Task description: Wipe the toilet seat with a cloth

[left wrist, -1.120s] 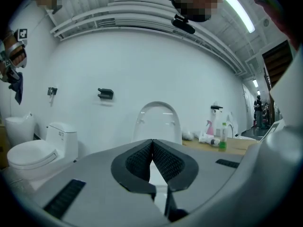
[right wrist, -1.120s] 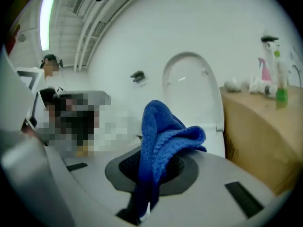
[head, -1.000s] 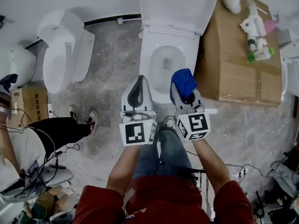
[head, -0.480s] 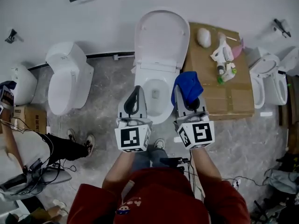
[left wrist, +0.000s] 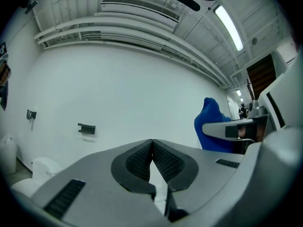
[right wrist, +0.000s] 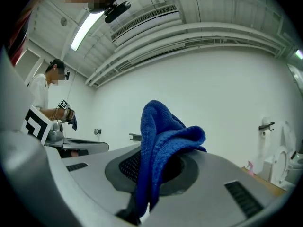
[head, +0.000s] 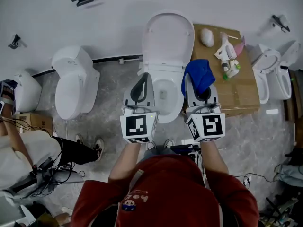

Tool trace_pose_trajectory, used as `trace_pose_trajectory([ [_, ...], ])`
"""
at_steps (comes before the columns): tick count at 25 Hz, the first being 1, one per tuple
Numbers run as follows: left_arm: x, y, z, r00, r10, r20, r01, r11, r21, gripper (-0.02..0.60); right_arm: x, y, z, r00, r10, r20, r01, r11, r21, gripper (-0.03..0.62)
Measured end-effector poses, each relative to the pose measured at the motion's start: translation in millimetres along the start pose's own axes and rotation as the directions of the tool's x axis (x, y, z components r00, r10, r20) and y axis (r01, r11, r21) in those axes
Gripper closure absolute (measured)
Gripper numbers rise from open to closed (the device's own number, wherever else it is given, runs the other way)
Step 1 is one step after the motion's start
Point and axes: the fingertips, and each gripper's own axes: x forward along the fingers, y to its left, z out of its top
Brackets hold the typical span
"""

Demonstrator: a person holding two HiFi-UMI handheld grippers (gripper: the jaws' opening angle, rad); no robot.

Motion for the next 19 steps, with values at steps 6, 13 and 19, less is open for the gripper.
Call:
trace_pose_trajectory([
  [6, -4, 0, 9, 1.0, -0.013, 0.009, 0.013, 0.999, 0.041, 0.565, 0, 7, 2, 1.0, 0.009, 0.006, -0.009, 1.0, -0.008, 0.536],
  [13, -3, -7, 7, 1.0, -0.025, 0.007, 0.024, 0.998, 0.055, 0.565, 0, 6, -7, 1.0, 0.013, -0.015, -0.014, 1.0, -0.023, 0.536],
  [19, -4, -13, 9, 0.999, -0.028, 0.019, 0.027, 0.997, 0.069, 0.565, -4, -1, -9, 1.0, -0.001, -0.018, 0.001, 1.0, -0.016, 0.536],
])
